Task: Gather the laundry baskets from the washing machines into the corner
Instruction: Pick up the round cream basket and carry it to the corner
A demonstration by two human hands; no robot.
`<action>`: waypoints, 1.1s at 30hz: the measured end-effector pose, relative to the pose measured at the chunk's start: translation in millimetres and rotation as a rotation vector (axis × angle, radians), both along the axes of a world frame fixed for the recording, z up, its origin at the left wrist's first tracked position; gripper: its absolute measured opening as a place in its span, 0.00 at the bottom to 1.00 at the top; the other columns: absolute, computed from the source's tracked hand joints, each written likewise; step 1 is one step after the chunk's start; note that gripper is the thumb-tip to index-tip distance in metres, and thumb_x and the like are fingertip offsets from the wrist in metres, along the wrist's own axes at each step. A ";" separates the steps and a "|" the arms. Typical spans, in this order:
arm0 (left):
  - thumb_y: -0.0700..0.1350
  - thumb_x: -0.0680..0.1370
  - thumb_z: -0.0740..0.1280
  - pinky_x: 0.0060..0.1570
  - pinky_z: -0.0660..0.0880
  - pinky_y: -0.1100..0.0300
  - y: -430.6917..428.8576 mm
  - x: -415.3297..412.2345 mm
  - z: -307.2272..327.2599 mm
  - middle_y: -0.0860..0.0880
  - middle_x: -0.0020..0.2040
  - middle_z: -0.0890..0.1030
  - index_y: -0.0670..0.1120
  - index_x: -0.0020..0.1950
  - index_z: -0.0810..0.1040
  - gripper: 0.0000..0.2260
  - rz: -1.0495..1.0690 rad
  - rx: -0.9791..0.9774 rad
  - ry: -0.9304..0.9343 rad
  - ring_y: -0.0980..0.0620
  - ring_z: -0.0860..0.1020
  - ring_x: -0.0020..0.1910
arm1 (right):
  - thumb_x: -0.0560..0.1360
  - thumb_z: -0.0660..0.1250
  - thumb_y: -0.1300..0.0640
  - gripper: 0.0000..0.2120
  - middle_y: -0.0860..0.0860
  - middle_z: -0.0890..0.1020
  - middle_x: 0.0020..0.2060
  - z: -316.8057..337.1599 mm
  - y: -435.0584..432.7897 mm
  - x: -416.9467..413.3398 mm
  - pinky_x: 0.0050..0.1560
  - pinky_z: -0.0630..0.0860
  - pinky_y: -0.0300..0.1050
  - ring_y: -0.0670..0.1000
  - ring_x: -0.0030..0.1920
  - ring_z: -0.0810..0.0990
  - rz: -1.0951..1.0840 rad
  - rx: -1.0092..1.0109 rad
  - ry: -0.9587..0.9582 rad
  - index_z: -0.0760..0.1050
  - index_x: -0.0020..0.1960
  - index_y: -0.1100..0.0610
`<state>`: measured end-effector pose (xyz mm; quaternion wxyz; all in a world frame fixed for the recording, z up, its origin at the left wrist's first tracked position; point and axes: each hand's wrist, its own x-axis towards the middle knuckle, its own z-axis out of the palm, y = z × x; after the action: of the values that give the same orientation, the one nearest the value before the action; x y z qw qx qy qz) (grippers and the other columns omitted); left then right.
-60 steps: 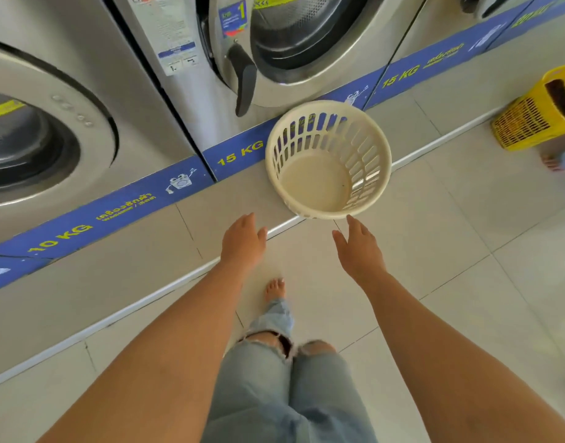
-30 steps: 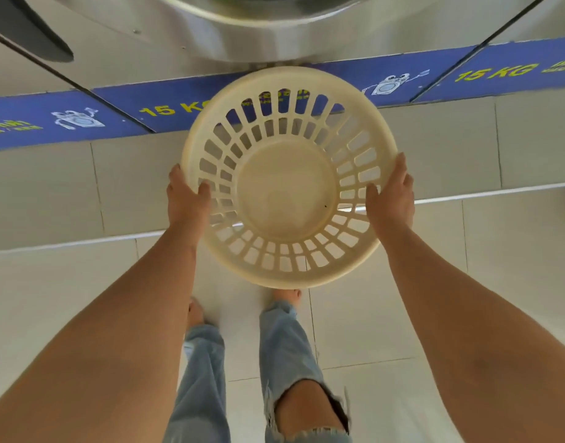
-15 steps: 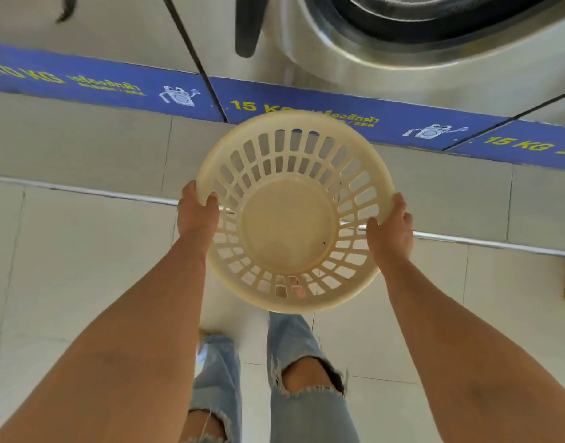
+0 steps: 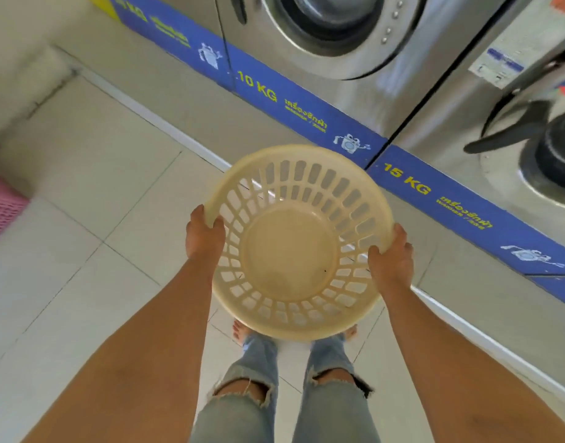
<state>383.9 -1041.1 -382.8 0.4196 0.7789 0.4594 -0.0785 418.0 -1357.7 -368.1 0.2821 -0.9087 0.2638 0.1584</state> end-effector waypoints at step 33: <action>0.46 0.78 0.60 0.52 0.77 0.46 542.1 14.7 36.9 0.43 0.63 0.74 0.50 0.74 0.63 0.24 0.760 -0.029 0.009 0.41 0.77 0.52 | 0.76 0.63 0.55 0.31 0.59 0.70 0.66 27.8 652.1 233.7 0.60 0.71 0.55 0.63 0.62 0.75 0.754 0.077 0.014 0.57 0.76 0.51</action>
<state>398.5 -499.0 -345.9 0.4276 0.5465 0.7163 0.0732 651.7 -705.6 -340.3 0.2363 -0.9295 -0.0935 0.2673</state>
